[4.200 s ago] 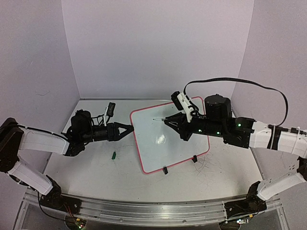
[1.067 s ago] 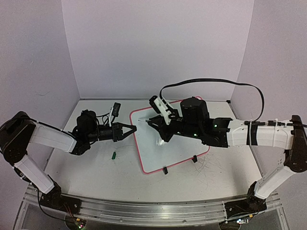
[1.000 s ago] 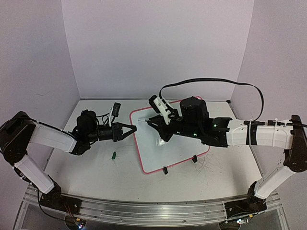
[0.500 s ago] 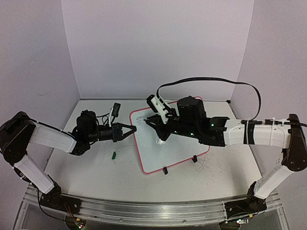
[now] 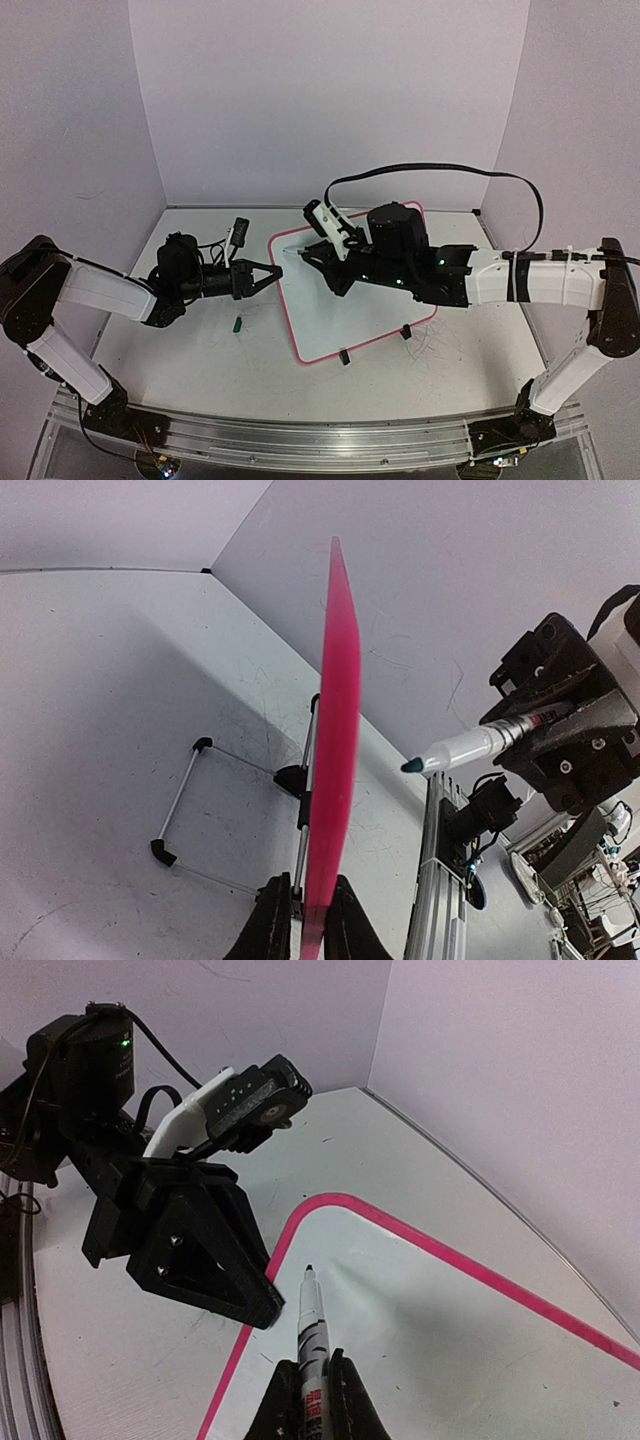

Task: Write a sentence on the whiteboard
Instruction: Hold the whiteboard at the center of the board.

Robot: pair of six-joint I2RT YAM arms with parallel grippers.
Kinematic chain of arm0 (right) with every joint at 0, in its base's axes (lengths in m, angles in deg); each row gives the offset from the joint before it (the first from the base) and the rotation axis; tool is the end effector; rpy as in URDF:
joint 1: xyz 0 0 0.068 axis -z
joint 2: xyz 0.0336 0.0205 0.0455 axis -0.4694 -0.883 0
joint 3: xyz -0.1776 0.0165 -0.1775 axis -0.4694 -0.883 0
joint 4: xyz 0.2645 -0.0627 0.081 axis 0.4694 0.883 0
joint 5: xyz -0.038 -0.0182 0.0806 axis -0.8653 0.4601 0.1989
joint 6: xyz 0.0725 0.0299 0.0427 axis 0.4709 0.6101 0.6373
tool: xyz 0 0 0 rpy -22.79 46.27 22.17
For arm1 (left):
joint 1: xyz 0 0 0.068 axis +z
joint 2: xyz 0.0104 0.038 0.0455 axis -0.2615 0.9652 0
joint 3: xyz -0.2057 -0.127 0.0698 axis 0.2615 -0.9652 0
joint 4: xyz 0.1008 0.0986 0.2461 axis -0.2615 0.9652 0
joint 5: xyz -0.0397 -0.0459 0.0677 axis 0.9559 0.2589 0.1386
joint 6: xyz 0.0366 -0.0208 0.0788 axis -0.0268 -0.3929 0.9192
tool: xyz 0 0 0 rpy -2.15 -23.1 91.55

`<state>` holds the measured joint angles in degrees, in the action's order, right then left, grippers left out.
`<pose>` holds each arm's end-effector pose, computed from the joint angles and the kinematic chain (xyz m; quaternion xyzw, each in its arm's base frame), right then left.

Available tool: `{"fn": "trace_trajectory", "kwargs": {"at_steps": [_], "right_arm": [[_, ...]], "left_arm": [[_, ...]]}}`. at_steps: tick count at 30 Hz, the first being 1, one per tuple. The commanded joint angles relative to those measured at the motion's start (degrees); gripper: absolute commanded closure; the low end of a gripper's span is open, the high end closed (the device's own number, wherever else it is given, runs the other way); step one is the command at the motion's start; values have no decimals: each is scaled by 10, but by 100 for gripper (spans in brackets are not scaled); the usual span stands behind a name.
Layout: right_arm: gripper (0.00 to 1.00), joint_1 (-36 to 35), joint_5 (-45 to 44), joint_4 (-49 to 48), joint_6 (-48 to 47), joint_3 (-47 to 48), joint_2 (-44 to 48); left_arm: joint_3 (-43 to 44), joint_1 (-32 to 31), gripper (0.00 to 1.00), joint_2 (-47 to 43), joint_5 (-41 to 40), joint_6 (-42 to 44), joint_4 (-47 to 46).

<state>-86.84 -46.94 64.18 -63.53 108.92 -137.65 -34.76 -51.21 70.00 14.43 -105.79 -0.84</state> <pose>0.2249 0.3786 0.2621 -0.4509 0.6487 0.2748 0.5481 0.2556 -0.2443 0.1590 0.2370 0.6969 -0.5455 0.4008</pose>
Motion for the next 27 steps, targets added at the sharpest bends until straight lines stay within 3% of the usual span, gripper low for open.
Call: {"fn": "trace_trajectory", "kwargs": {"at_steps": [1, 10, 20, 27], "right_arm": [[100, -5, 3, -8, -3, 19, -11], [100, -7, 7, -7, -4, 13, 1], [100, -8, 3, -7, -4, 5, 10], [100, -8, 2, -7, -6, 4, 9]], "left_arm": [[2, 1, 86, -15, 0, 5, -10], [13, 1, 84, -8, 4, 4, -10], [22, 0, 98, -1, 3, 4, -10], [23, 0, 100, 1, 4, 3, -10]]}}
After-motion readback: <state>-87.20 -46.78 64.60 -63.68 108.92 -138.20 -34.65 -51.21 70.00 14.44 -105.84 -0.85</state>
